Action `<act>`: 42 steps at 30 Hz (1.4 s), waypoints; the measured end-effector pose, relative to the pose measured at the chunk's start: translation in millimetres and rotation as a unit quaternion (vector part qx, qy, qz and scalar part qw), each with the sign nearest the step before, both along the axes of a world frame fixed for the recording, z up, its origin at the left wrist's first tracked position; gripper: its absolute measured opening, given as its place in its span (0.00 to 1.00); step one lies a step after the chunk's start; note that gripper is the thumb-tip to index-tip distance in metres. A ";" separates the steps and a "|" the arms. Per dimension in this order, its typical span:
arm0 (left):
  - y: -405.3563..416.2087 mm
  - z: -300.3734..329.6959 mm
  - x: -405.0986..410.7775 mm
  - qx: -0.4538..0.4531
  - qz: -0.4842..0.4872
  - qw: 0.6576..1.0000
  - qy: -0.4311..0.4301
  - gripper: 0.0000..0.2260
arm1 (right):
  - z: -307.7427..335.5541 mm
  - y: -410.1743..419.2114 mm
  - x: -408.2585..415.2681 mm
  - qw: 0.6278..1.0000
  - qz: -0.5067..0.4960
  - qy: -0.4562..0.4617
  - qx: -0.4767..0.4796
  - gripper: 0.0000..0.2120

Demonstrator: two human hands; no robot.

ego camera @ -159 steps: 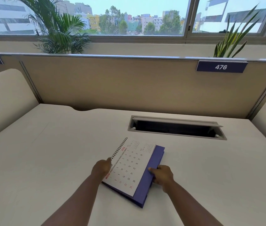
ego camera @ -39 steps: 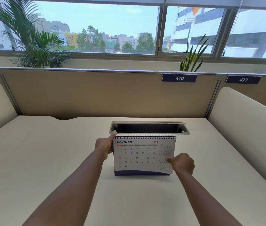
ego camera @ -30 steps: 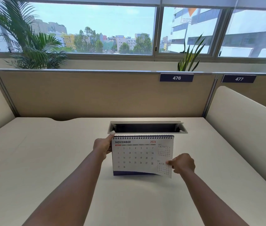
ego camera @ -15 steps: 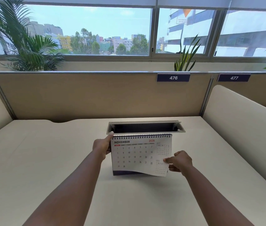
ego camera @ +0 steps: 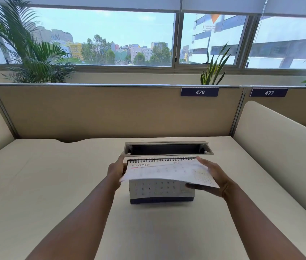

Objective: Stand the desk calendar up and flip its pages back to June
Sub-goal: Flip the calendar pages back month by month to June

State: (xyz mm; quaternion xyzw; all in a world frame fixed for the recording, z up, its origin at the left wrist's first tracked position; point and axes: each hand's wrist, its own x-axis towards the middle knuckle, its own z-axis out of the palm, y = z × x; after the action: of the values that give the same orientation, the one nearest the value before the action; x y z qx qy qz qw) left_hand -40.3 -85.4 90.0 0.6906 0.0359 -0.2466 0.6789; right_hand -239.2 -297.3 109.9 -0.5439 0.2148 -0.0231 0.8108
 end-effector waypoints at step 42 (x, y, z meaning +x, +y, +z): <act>-4.2 8.5 -10.2 0.034 0.026 0.999 -0.003 0.19 | -48.8 6.8 7.8 0.905 -0.251 0.149 -0.309 0.05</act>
State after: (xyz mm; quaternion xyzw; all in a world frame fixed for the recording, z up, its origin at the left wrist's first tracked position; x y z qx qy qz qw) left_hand -50.4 -89.6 98.5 0.7128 0.0605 -0.2256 0.6613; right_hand -231.4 -290.5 61.1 -0.6921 0.4448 -0.2100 0.5283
